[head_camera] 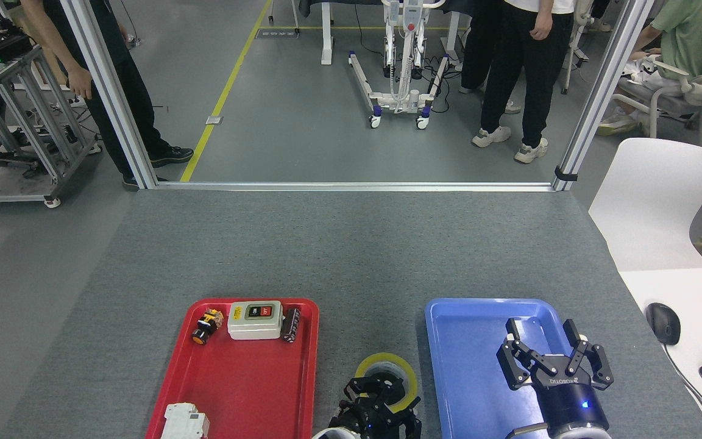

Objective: Place and move tape with both arms
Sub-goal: 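Carry the tape out of the red tray and set it between the trays, then release the tape and withdraw the left gripper over the red tray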

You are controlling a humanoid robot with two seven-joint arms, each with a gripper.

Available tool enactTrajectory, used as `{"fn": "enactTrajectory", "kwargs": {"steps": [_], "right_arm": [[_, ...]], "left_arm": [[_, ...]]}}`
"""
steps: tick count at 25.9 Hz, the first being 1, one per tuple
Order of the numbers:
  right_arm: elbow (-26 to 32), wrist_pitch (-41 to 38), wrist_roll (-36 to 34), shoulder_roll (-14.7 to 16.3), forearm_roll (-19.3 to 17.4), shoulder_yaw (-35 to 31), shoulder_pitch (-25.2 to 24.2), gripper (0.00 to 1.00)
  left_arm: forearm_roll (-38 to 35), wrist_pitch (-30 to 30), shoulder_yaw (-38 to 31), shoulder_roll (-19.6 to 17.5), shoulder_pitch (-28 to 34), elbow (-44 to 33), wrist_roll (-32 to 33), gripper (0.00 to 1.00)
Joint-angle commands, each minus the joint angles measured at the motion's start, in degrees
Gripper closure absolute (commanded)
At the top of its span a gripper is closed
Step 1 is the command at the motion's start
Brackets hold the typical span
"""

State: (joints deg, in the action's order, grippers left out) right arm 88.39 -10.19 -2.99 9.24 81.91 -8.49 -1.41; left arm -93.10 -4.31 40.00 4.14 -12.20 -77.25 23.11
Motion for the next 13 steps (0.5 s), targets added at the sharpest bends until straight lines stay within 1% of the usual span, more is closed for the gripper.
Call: {"fn": "enactTrajectory", "kwargs": {"steps": [1,6,8,11,12,13], "right_arm": [[-0.06,-0.01,-0.18,-0.01,0.01,0.14,0.00,0.00],[-0.14,-0.09,-0.18,0.08,0.01,0.14,0.00,0.00],[-0.14,-0.62,-0.18,0.08,0.01,0.31,-0.09,0.00],[-0.23,-4.84,0.09,0.08,0.18,1.11,-0.26,0.00],[-0.67,-5.63,0.18,0.08,0.27,2.34,-0.44,0.00],[-1.02,-5.63,0.79,-0.01,0.27,3.92,-0.44,0.00]], "left_arm": [[0.02,-0.09,-0.10,-0.19,0.25,-2.82,-0.08,0.44],[0.55,-0.70,-1.77,-1.68,2.80,-12.93,0.18,0.43],[0.63,-0.70,-5.46,-3.00,4.12,-16.00,0.09,0.43],[0.81,-0.53,-12.14,-2.91,5.61,-17.06,-0.52,0.43],[0.90,-0.44,-14.60,-2.82,5.70,-17.06,-0.70,0.41],[0.90,-0.26,-17.06,-2.65,5.70,-16.80,-1.05,0.20]]}}
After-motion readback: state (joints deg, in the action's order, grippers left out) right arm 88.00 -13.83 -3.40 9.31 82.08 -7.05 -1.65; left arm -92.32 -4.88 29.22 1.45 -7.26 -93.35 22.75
